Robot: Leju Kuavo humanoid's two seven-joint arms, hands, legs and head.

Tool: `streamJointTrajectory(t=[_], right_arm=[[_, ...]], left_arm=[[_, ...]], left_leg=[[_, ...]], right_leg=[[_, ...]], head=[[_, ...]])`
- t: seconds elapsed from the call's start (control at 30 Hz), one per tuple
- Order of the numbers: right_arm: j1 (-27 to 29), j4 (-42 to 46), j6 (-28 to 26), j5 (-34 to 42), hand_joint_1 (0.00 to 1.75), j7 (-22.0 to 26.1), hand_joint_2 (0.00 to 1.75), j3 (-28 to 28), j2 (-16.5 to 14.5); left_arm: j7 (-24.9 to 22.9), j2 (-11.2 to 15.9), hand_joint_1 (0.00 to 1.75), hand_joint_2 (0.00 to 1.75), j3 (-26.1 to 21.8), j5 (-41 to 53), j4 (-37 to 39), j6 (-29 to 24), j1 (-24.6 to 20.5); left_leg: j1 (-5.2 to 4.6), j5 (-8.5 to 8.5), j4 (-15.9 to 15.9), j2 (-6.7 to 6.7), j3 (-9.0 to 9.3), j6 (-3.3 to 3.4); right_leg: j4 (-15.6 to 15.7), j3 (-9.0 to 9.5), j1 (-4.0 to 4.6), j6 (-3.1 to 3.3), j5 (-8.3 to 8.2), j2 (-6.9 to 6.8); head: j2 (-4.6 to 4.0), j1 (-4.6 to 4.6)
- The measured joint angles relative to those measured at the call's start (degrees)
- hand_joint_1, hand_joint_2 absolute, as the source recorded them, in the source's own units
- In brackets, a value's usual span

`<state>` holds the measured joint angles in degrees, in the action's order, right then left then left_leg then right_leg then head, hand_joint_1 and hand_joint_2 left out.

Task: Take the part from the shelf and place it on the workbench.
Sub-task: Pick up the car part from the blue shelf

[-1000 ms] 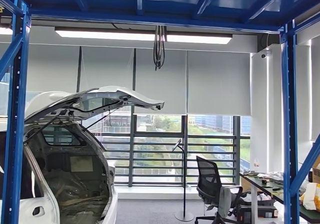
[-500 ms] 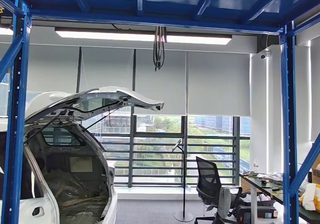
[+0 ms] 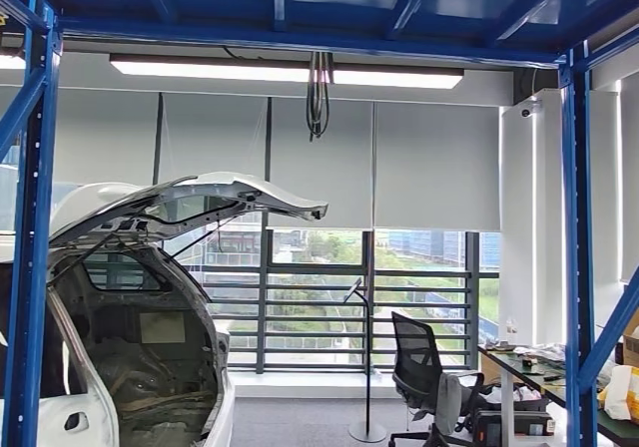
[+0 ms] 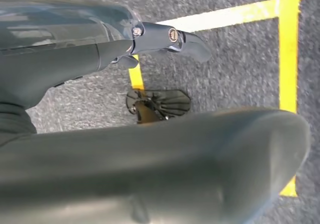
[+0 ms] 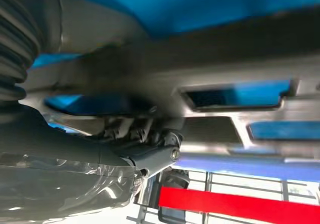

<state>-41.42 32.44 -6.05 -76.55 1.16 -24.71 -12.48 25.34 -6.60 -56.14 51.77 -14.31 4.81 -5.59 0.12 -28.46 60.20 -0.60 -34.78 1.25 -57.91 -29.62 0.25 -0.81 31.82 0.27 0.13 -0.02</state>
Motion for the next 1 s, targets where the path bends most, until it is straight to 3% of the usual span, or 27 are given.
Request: streamJointTrajectory(t=[0.07,0.13,0.37,0.5,1.0], right_arm=[[0.0,0.27,-0.32,0.43,1.75,-0.31,1.75,-0.59,0.25],[0.13,0.73,-0.65,0.51,1.75,-0.6,1.75,-1.13,0.56],[0.69,2.36,-1.45,0.22,1.75,-1.5,1.75,-2.46,1.43],[1.12,3.24,-1.85,0.01,1.75,-2.21,1.75,-2.92,1.78],[5.73,12.8,-3.4,0.35,1.75,-2.37,1.75,-3.33,3.8]], left_arm=[[0.66,-0.04,0.0,0.87,-0.09,0.33,0.07,0.12,-0.02],[0.89,-0.05,0.0,0.0,-0.13,0.64,0.15,0.04,-0.02],[1.14,-0.03,0.0,0.0,-0.19,1.08,0.21,-0.25,0.0],[1.23,-0.03,0.0,1.75,-0.2,1.19,0.21,-0.44,-0.01],[2.64,-0.03,0.0,1.75,-0.68,1.61,0.21,-0.34,0.17]], left_leg=[[0.0,0.0,0.0,0.0,0.0,0.0],[0.0,0.0,0.0,0.0,0.0,0.0],[0.0,0.0,0.0,0.0,0.01,0.0],[0.0,0.0,0.0,-0.01,0.0,0.0],[0.0,0.0,0.0,0.0,-0.03,0.0]], right_leg=[[0.0,0.0,0.0,0.0,0.0,0.0],[0.0,0.0,0.0,0.0,0.0,0.0],[0.0,0.01,0.0,0.0,0.0,0.0],[0.0,0.01,0.0,0.0,0.0,0.0],[0.0,-0.02,0.0,0.0,0.0,-0.01]], head=[[0.0,0.0],[0.0,0.0],[0.0,0.0],[0.0,0.0],[0.0,0.0]])
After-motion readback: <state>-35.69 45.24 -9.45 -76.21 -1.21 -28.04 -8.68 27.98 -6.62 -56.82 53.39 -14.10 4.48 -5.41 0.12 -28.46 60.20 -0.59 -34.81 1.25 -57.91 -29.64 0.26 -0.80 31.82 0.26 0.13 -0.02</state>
